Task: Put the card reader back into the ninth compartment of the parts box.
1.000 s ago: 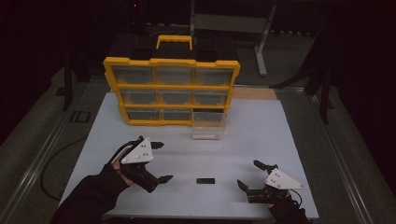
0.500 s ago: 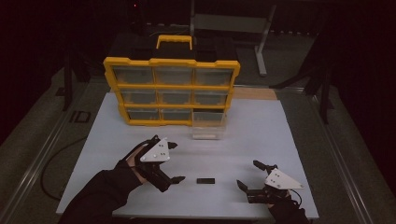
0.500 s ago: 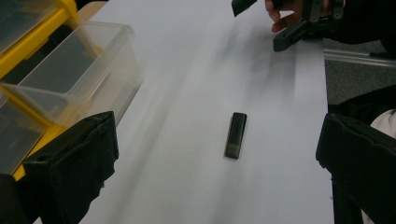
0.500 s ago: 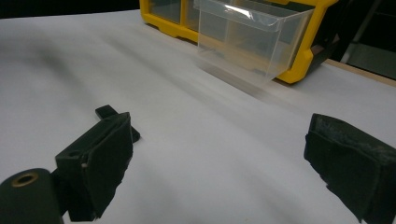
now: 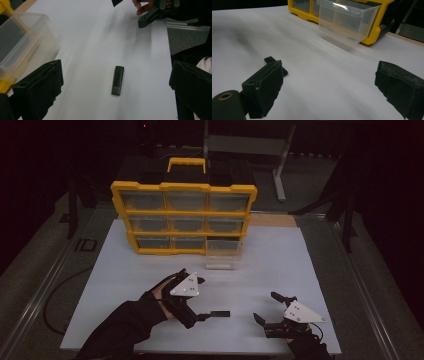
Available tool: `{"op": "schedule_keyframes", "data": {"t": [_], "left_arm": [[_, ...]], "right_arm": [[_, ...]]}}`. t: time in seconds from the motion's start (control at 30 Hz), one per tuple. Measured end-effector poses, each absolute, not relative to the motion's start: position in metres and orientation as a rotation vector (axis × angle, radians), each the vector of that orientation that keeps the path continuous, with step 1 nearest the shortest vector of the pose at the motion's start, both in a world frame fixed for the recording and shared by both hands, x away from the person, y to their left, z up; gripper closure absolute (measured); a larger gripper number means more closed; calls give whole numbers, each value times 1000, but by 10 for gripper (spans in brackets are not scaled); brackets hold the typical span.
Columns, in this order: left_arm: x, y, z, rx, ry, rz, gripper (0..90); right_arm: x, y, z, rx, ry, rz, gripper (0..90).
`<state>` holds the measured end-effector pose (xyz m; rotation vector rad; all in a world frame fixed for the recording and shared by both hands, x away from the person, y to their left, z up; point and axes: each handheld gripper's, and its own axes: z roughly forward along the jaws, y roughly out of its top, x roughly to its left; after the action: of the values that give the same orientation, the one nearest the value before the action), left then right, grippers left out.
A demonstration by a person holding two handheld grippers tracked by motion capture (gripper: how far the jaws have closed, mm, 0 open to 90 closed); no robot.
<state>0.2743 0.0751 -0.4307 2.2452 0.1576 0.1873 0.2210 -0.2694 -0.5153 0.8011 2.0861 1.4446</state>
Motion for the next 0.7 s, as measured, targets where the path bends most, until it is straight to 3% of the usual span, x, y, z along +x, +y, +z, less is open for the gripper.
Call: {"op": "schedule_keyframes", "data": {"t": [0.7], "left_arm": [[279, 42, -465, 2310, 121, 100, 14]], "right_arm": [[222, -269, -516, 771, 2093, 1430, 82]]}}
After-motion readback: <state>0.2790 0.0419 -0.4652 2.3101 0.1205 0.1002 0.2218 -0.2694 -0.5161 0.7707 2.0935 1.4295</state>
